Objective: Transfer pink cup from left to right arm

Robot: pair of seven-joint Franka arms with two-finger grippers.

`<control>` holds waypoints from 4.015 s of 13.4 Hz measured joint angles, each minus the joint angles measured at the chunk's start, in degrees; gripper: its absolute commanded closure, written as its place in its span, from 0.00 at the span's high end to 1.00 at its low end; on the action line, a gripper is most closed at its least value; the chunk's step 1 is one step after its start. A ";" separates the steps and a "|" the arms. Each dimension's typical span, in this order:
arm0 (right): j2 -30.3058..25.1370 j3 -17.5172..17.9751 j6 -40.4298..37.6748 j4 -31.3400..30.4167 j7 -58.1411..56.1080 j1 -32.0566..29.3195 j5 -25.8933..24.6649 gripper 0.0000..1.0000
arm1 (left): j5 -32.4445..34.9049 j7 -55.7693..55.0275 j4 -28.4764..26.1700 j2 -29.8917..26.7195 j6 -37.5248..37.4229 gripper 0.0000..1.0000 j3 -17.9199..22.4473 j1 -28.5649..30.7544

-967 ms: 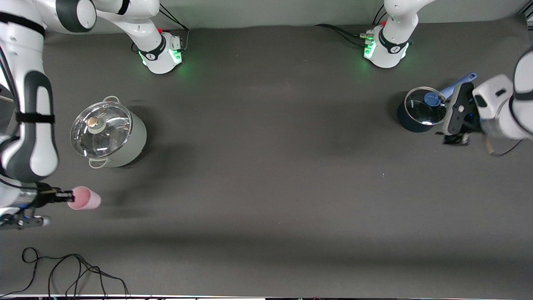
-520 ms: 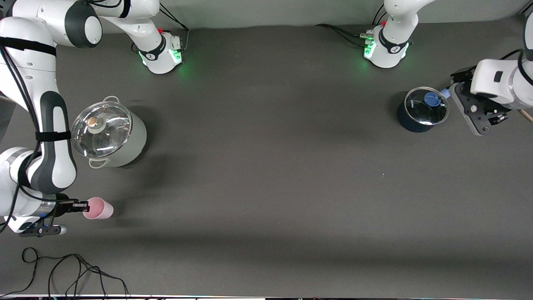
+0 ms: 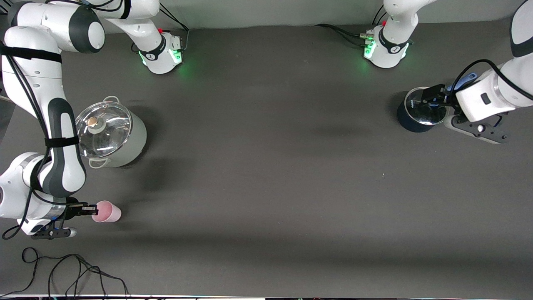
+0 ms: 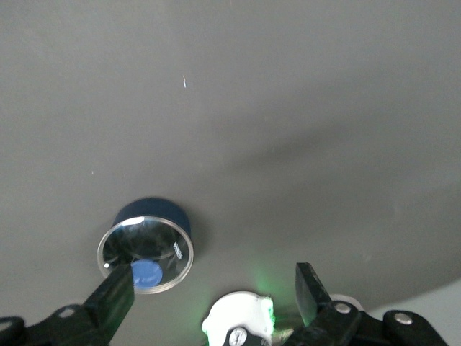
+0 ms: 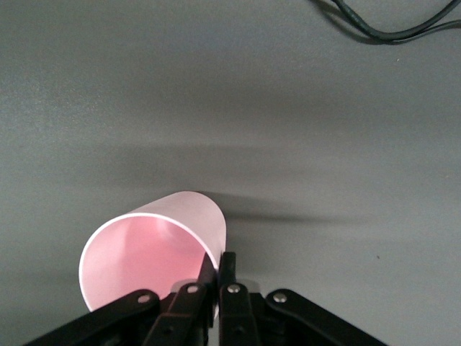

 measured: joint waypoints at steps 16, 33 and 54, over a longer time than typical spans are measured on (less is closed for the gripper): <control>-5.05 -0.10 -9.15 3.23 0.09 0.55 0.00 0.99 | 13.61 6.95 10.71 1.91 -4.30 1.00 3.45 2.00; -44.62 -1.07 -24.87 -19.67 5.45 7.16 -6.18 1.00 | 14.29 8.33 11.74 6.80 -6.20 1.00 2.81 -1.14; -45.95 10.37 -24.03 -18.50 13.11 -2.09 -8.10 1.00 | 4.86 -12.32 -2.63 -3.72 9.98 1.00 31.03 -30.97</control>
